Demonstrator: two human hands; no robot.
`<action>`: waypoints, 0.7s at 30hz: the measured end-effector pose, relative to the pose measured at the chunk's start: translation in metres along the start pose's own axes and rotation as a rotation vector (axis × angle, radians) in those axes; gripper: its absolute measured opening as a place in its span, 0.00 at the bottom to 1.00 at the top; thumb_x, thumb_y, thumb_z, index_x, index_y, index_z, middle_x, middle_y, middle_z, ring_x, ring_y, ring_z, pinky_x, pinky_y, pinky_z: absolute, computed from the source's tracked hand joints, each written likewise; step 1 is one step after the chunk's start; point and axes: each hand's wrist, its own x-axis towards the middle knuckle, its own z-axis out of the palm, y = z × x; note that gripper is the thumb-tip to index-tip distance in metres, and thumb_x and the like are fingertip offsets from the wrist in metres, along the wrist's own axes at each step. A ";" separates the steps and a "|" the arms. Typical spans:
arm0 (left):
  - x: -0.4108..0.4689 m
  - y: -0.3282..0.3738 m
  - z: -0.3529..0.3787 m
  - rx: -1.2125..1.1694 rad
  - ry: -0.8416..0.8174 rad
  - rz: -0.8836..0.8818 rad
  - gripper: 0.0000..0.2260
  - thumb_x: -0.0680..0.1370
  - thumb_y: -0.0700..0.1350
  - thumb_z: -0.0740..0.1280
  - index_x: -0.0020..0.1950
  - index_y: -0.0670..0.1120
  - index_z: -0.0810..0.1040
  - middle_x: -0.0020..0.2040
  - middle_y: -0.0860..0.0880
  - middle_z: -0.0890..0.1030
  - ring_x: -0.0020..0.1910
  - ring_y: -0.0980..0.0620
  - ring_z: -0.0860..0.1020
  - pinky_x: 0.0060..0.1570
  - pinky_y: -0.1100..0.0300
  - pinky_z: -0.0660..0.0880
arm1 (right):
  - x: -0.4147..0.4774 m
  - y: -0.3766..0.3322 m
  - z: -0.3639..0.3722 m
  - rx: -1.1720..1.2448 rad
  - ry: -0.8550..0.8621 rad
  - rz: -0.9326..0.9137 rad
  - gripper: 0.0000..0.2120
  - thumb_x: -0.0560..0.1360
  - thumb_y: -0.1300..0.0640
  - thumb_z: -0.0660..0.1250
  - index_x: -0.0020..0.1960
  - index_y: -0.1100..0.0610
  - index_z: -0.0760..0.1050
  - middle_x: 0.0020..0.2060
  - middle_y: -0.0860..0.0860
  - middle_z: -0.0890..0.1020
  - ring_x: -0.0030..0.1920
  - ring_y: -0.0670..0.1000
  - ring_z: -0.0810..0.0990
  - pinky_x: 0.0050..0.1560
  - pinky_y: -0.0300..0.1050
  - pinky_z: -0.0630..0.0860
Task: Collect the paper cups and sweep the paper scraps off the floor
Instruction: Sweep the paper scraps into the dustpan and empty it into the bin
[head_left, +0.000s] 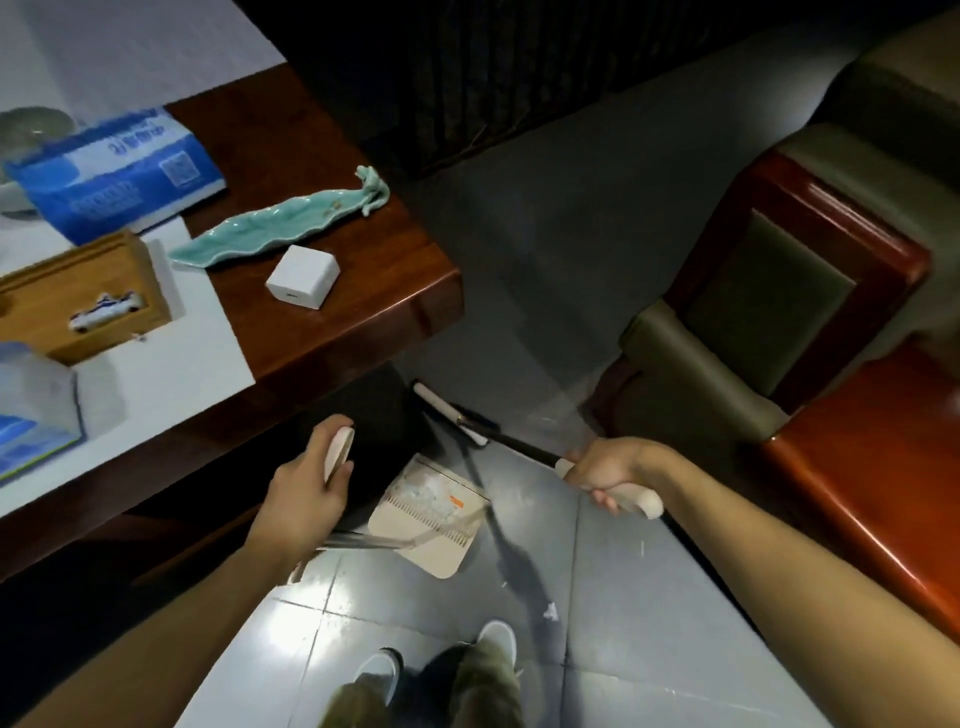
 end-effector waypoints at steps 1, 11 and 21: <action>0.000 -0.001 0.001 0.004 0.000 0.010 0.19 0.80 0.45 0.61 0.67 0.62 0.60 0.47 0.42 0.77 0.39 0.45 0.78 0.40 0.54 0.74 | -0.010 0.008 0.011 0.082 -0.036 0.029 0.19 0.80 0.60 0.59 0.70 0.55 0.65 0.27 0.52 0.71 0.19 0.44 0.68 0.20 0.32 0.66; -0.011 -0.002 -0.004 -0.036 -0.063 0.116 0.20 0.81 0.43 0.61 0.71 0.55 0.61 0.57 0.37 0.76 0.50 0.39 0.78 0.49 0.46 0.77 | -0.133 0.068 0.103 0.646 -0.102 0.111 0.17 0.80 0.62 0.59 0.69 0.55 0.66 0.28 0.51 0.65 0.19 0.42 0.65 0.18 0.30 0.63; -0.047 -0.022 -0.004 0.230 -0.581 0.589 0.19 0.80 0.44 0.61 0.66 0.61 0.61 0.52 0.48 0.74 0.48 0.50 0.74 0.47 0.54 0.72 | -0.190 0.144 0.252 1.073 0.178 0.161 0.10 0.79 0.61 0.62 0.59 0.58 0.73 0.27 0.54 0.73 0.23 0.44 0.68 0.21 0.34 0.68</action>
